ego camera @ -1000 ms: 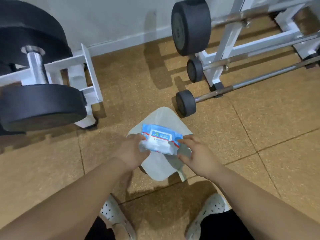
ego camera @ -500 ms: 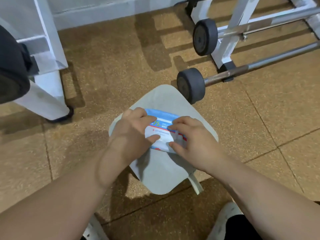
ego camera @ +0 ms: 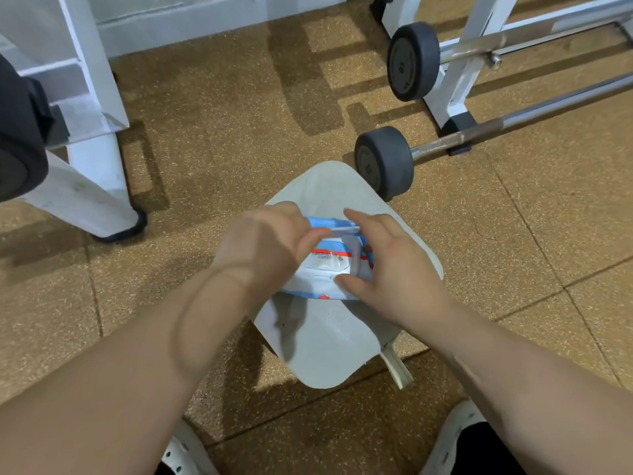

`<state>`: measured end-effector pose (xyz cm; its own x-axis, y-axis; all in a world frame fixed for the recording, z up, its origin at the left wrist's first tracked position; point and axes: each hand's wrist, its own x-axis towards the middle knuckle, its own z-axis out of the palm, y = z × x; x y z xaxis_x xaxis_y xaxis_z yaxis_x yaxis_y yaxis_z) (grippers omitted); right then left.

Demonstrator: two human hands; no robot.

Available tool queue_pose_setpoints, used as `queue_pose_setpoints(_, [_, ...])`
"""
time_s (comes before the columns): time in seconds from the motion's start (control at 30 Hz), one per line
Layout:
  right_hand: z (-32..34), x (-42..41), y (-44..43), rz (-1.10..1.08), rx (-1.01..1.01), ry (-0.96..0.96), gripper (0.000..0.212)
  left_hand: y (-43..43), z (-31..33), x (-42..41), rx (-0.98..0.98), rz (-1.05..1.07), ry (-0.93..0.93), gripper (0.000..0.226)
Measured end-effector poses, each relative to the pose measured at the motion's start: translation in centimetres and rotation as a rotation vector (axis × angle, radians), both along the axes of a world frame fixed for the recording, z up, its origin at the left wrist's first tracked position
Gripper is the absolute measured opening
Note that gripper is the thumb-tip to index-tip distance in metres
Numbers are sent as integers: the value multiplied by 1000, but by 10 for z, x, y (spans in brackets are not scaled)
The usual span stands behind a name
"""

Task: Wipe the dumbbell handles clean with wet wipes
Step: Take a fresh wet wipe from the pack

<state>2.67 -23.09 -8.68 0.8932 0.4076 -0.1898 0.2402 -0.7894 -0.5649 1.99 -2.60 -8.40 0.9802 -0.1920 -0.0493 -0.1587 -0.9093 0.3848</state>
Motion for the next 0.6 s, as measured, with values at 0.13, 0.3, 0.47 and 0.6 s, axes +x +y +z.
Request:
queue_pose_setpoints(0.13, [7,7,-5,-42,-34,2,83,5,-5,15,-274,393,-18,30])
queue_pose_setpoints(0.3, [-2,7,-15,37,-14,-126,36,4,-5,14,-225,382,-45,30])
queue_pose_setpoints(0.47, [-7,6,-3,7,-29,-261,23,5,-2,11,-222,319,91,12])
queue_pose_setpoints(0.6, [-3,7,8,10,-90,-139,13,10,3,7,-244,324,262,26])
